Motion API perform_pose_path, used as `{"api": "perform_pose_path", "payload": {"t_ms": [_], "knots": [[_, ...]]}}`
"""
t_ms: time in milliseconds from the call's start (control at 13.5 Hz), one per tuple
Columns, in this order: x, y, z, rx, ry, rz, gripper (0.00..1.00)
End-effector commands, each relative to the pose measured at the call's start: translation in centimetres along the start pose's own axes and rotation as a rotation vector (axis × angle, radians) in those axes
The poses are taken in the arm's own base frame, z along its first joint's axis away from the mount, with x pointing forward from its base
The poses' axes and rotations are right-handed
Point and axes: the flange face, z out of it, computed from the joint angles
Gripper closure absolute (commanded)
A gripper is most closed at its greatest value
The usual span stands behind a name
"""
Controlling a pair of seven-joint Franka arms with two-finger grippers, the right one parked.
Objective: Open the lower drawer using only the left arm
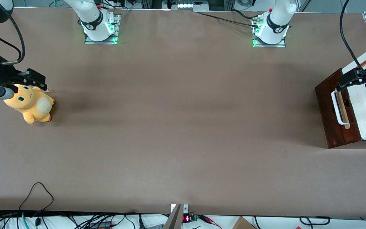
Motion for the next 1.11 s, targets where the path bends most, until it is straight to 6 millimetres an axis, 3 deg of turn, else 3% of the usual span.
{"api": "perform_pose_path", "payload": {"t_ms": [0,443,738,1034], "knots": [[-0.6,-0.5,-0.2,-0.002,-0.019,-0.015,0.00],[0.0,-1.9,0.7,0.007,-0.031,-0.039,0.00],[0.5,-2.0,3.7,0.138,-0.060,-0.018,0.00],[0.5,-0.4,7.1,0.275,-0.109,0.036,0.00]]}}
